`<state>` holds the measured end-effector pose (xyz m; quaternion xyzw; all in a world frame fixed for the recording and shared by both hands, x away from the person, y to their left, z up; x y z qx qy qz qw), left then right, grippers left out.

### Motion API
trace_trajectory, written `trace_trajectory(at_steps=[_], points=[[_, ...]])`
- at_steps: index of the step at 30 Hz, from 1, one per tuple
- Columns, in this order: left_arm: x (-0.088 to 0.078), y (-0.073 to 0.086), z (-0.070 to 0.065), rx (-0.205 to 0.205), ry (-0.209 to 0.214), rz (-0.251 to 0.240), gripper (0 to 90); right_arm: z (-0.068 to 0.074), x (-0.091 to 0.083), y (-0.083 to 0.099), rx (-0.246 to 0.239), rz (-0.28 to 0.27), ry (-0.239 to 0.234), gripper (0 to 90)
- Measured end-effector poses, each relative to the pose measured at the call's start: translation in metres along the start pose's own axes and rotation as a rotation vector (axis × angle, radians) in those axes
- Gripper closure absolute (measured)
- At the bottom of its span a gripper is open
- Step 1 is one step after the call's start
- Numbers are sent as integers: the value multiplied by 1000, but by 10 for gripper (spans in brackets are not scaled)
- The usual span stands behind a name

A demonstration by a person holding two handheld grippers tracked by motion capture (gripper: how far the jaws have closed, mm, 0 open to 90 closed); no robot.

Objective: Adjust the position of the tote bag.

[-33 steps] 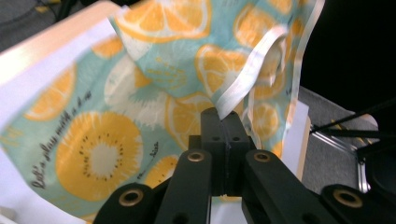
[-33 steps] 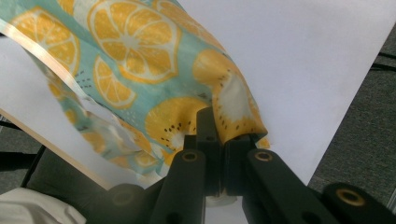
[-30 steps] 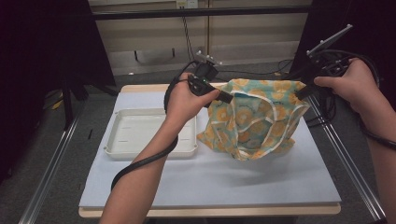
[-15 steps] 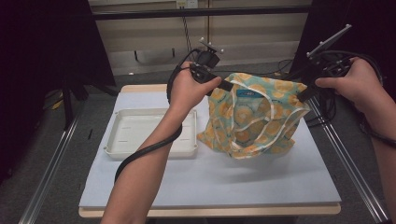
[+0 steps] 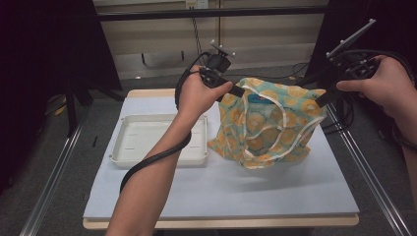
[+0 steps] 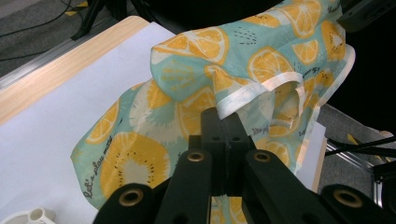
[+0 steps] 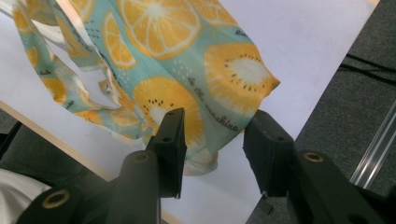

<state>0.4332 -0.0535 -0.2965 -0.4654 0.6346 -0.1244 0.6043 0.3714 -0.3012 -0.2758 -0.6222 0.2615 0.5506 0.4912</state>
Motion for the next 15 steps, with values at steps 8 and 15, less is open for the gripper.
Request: trace_trajectory(at_steps=[8, 15], points=[[-3, -3, 1, -3, -5, 2, 900, 10, -8, -7, -45, -27, 18, 555], [-4, -10, 1, 4, -6, 15, 900, 19, 2, -19, -120, -31, 11, 580]])
Point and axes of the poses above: each handheld gripper's, and its own axes: x roughly forward along the jaws, y roughly out of its underside, z roughly to its left, the point moved 8 cm from there along x, roughly forward along the jaws, and after that the axes turned 1 degree about x, right-handed, at the moved point
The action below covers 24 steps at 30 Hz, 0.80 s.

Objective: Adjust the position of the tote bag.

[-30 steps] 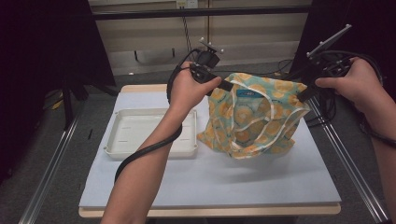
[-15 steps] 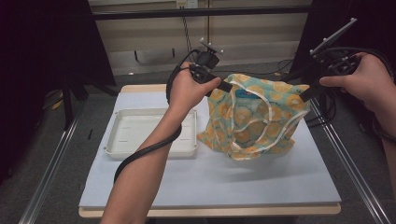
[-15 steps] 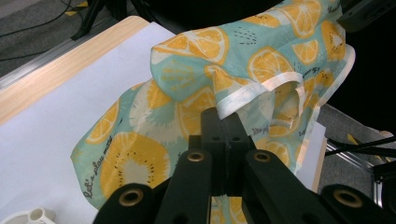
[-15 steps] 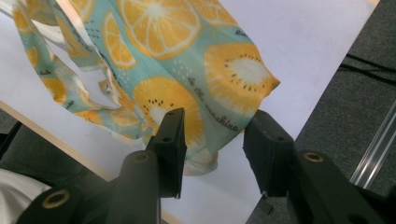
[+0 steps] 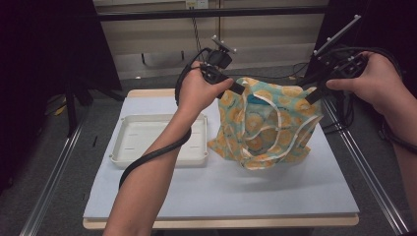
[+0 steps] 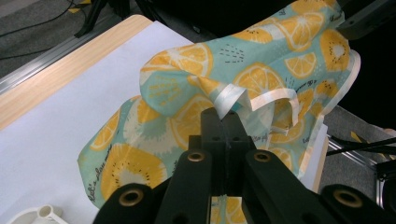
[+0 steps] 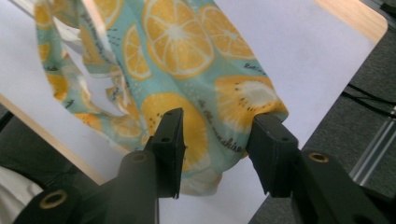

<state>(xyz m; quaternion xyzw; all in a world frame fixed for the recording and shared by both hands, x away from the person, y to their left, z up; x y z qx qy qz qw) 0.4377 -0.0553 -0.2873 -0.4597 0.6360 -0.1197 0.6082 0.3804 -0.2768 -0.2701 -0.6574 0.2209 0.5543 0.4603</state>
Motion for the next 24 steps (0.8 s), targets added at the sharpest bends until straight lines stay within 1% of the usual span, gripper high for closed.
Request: trace_trajectory(at_steps=[1, 2, 5, 7, 8, 10, 12, 14, 16, 17, 19, 20, 21, 22, 23, 24], points=[[0, -1, 0, -1, -2, 1, 900, -2, 1, -2, 8, 3, 14, 625], [0, -2, 1, -2, 1, -5, 900, -3, 2, -3, 4, -3, 15, 636], [-3, -6, 4, -2, -9, 0, 900, -5, 7, -4, 16, 1, -4, 701], [-3, -8, 7, -4, -6, -9, 900, -6, 10, -3, 14, 11, -15, 734], [-4, -8, 9, -15, -13, -6, 900, -6, 10, -3, 17, 15, -16, 741], [-3, -10, 12, -17, -7, -12, 900, -7, 12, -3, 12, 15, -16, 737], [-2, -10, 15, -26, -15, -12, 900, -8, 14, -4, 16, 13, -16, 735], [-2, -11, 17, -28, -12, -14, 900, -8, 16, -5, 16, 17, -23, 741], [-1, -11, 18, -28, -12, -13, 900, -7, 18, -6, 8, 23, -30, 812], [0, -11, 18, -24, -12, -12, 900, -6, 18, -6, 10, 27, -32, 832], [0, -12, 20, -30, -16, -13, 900, -7, 18, -6, 13, 26, -30, 862], [0, -12, 21, -32, -12, -17, 900, -8, 17, -7, 17, 19, -31, 875], [-1, -12, 22, -28, -15, -10, 900, -9, 15, -8, 24, 7, -37, 886], [-1, -12, 23, -27, -18, -9, 900, -10, 12, -8, 43, -4, -45, 894], [-1, -12, 24, -29, -19, -9, 900, -12, 10, -8, 51, -10, -54, 894], [-2, -13, 25, -31, -21, -14, 900, -14, 7, -8, 61, -16, -47, 894]])
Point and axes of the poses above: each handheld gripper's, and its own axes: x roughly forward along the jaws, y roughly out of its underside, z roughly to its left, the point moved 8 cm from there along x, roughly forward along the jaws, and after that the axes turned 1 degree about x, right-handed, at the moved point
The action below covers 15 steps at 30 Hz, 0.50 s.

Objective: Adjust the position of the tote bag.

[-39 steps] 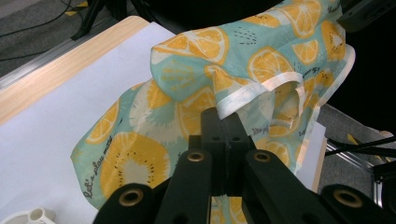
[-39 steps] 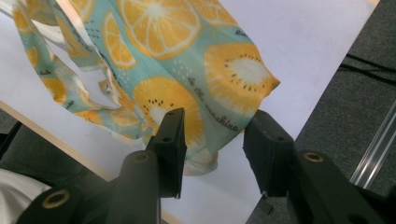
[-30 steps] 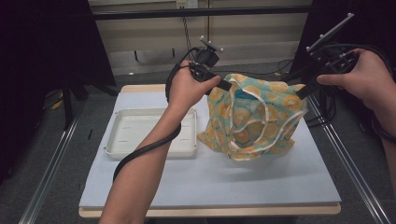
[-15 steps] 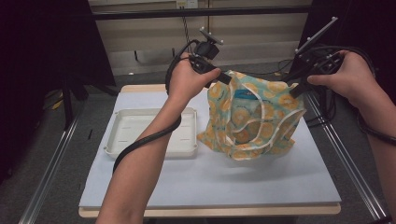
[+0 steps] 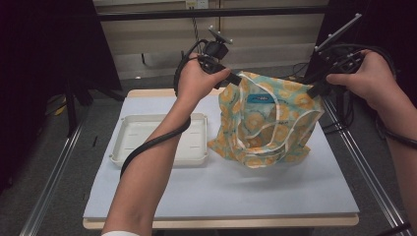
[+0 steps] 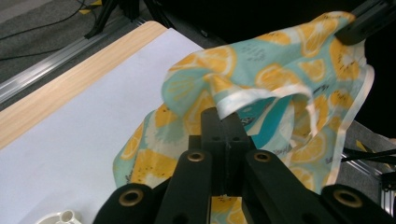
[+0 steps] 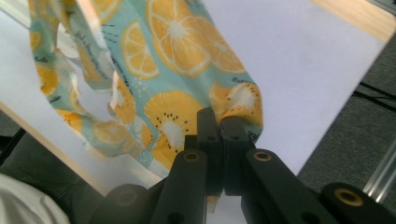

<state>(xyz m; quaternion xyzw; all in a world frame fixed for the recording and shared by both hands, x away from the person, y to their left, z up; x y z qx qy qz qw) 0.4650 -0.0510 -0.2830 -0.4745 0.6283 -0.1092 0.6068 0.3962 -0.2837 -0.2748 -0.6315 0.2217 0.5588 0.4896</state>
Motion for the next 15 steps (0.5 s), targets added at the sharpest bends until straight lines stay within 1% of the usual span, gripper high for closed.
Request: trace_trajectory(at_steps=[1, 2, 3, 4, 5, 6, 7, 8, 9, 10, 11, 13, 15], points=[[0, -1, 1, -5, 7, -6, 900, -3, -2, 0, -1, -9, 6, 894], [-1, -2, 2, -5, 7, -9, 900, -5, -5, 0, 7, -19, 2, 895], [-1, -2, 3, -2, 9, -4, 900, -6, -7, -1, 27, -28, -8, 896], [-1, -4, 3, -8, 8, -13, 900, -9, -8, -2, 36, -46, -13, 897], [0, -5, 3, -4, 0, -9, 900, -11, -8, -3, 38, -55, -14, 898], [0, -6, 3, 0, 9, -10, 900, -13, -8, -3, 46, -54, -6, 898], [1, -8, 3, -2, 4, -13, 900, -15, -7, -4, 46, -58, 4, 897], [2, -9, 3, 4, 6, -16, 900, -17, -6, -4, 42, -49, 15, 896], [3, -10, 3, 5, 1, -12, 900, -19, -5, -6, 30, -57, 31, 896], [4, -11, 4, 0, 0, -18, 900, -20, -4, -7, 26, -57, 47, 895], [5, -11, 6, 3, -9, -16, 900, -20, -2, -8, 24, -48, 48, 893], [9, -11, 9, 0, -6, -11, 900, -22, 4, -9, 38, -35, 51, 887], [14, -8, 11, -4, -12, 8, 900, -24, 10, -10, 41, -24, 47, 883]])
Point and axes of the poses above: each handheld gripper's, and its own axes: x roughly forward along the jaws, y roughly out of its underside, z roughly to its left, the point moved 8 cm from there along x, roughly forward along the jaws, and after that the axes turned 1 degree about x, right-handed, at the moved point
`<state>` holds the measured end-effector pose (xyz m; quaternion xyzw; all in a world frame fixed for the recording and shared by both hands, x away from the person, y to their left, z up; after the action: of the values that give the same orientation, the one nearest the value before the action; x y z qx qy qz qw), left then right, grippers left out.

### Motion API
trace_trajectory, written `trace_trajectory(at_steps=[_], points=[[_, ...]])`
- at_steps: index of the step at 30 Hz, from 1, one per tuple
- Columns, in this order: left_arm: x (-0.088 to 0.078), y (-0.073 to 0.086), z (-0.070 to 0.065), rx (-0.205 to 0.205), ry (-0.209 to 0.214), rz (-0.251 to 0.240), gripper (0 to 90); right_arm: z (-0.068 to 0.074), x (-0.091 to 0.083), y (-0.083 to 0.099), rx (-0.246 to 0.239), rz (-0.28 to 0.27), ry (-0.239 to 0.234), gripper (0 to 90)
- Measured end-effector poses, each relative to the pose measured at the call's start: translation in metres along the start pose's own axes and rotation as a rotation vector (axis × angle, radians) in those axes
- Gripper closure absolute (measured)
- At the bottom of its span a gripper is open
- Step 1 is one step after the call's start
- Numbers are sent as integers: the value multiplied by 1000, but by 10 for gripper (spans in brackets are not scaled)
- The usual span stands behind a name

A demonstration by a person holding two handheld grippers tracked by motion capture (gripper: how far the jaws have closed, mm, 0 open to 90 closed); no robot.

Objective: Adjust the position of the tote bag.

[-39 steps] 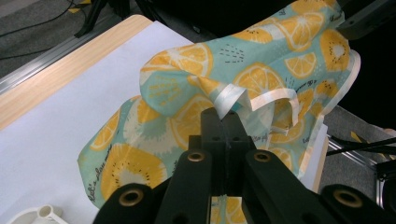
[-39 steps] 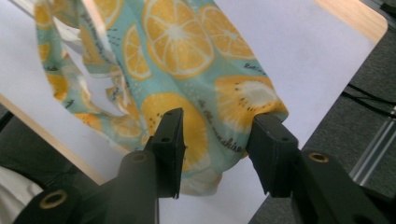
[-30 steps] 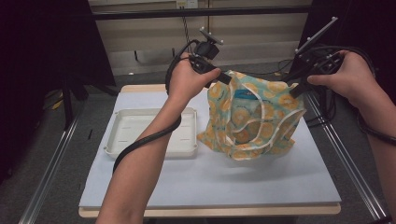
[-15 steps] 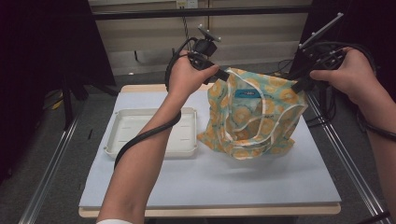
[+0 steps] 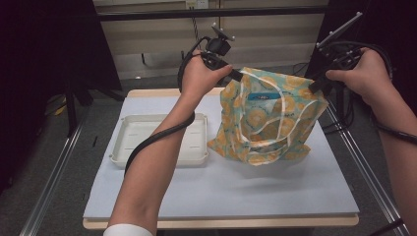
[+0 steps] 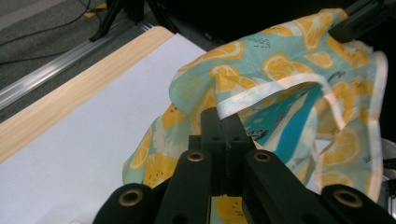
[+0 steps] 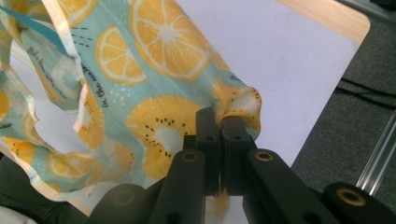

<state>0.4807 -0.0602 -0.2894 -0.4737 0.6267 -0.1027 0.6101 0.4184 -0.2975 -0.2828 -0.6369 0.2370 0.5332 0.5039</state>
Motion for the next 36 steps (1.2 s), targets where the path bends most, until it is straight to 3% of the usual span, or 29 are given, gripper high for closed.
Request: trace_trajectory(at_steps=[5, 9, 13, 21, 30, 32, 36], points=[[11, 11, 3, 6, 9, 45, 900, 1, 15, 4, -3, 49, -15, 884], [14, 18, 2, -14, 17, 49, 900, 2, 20, 7, -17, 54, -17, 836], [13, 19, 2, -12, 14, 51, 900, 6, 14, 7, -27, 61, 13, 705], [10, 20, -1, -11, 14, 47, 900, 13, -6, 4, -52, 8, 30, 566], [8, 19, -8, -7, 16, 49, 900, 34, -23, 1, -118, -20, 7, 582], [9, 18, -9, -21, 11, 39, 900, 41, -22, 0, -139, -27, -6, 571], [9, 21, -8, -4, 13, 57, 900, 49, -9, 0, -202, 0, -11, 560]])
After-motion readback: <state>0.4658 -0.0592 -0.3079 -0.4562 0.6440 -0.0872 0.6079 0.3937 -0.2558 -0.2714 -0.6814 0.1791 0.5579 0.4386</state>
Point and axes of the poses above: each handheld gripper's, and its own axes: x roughly forward along the jaws, y roughly out of its underside, z roughly to its left, the point moved 8 cm from there along x, roughly forward along the jaws, and after that the axes turned 1 degree about x, right-handed, at the moved point
